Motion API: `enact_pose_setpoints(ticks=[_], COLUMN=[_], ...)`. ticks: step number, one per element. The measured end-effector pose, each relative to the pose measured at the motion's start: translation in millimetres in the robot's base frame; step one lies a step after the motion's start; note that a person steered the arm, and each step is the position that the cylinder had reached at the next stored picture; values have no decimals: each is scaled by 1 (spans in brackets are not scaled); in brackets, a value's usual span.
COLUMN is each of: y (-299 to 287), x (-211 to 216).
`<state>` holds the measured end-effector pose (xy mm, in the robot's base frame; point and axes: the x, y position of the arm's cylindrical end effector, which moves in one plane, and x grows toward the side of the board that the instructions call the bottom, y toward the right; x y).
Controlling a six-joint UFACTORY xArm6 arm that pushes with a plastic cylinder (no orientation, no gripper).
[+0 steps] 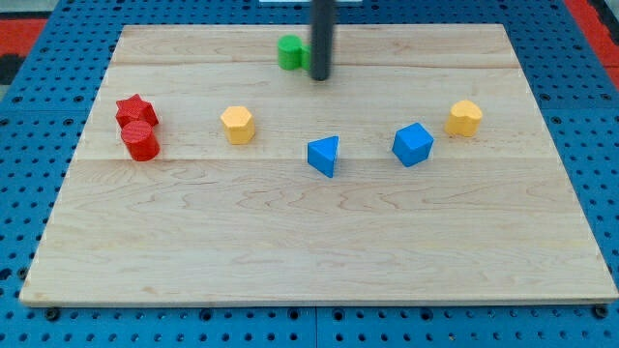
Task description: Move the hexagon above the blue cube
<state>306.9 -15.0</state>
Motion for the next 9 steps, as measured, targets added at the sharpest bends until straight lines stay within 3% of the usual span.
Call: enact_pose_setpoints(ticks=[1, 2, 3, 4, 5, 7, 8, 9], y=[-11, -82, -112, -113, -47, -99, -10, 7], x=[50, 20, 46, 113, 103, 40, 62, 53])
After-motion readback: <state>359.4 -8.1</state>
